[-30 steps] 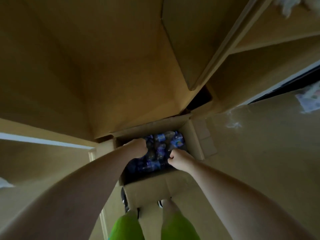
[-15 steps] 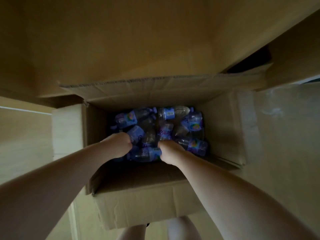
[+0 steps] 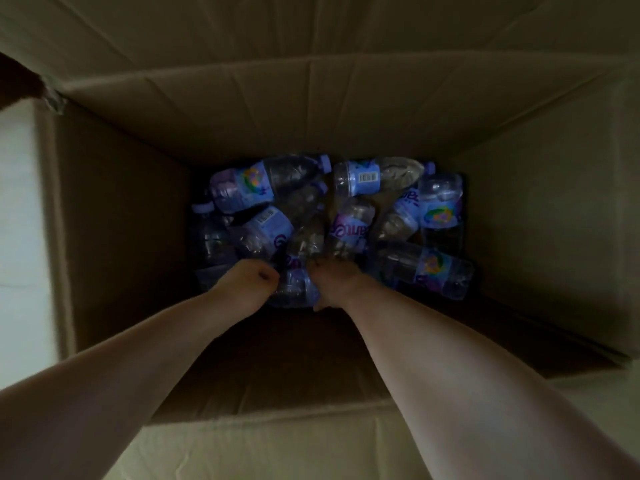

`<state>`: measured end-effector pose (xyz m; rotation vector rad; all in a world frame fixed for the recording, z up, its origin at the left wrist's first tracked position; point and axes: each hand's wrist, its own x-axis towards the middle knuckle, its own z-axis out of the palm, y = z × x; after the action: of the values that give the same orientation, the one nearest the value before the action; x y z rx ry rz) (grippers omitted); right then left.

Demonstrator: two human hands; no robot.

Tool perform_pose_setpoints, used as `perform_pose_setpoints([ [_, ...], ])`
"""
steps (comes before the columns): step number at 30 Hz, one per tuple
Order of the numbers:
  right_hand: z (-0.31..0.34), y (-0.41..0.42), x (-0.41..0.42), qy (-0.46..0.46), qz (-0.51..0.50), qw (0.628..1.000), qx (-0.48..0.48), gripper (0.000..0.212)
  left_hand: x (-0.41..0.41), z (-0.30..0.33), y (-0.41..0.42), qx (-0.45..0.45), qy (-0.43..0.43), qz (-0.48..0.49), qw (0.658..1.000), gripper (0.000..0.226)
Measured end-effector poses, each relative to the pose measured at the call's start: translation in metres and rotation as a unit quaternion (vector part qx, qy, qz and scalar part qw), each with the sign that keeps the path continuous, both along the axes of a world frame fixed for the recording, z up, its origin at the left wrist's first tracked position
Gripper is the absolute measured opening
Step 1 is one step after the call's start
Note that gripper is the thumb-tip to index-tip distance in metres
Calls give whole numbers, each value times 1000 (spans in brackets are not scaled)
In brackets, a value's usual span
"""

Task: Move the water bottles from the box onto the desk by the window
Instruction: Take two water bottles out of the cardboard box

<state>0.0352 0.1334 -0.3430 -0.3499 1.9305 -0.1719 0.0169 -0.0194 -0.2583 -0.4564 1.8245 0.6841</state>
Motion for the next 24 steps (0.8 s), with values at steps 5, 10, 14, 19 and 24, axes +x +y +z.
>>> perform_pose_setpoints([
  [5,-1,5,0,13,-2,999,-52,83,10,-3,-9,-9,-23,19,1000,29],
  [10,26,33,-25,-107,-150,978,-98,53,13,20,-6,-19,-33,57,998,27],
  [14,78,66,-40,-233,-440,848,-180,33,9,46,10,5,-38,139,989,21],
  [19,120,75,-41,-292,-625,676,-259,27,-9,72,40,65,36,229,971,22],
  [24,139,60,-32,-352,-657,592,-306,43,-22,88,53,162,-43,377,911,59],
])
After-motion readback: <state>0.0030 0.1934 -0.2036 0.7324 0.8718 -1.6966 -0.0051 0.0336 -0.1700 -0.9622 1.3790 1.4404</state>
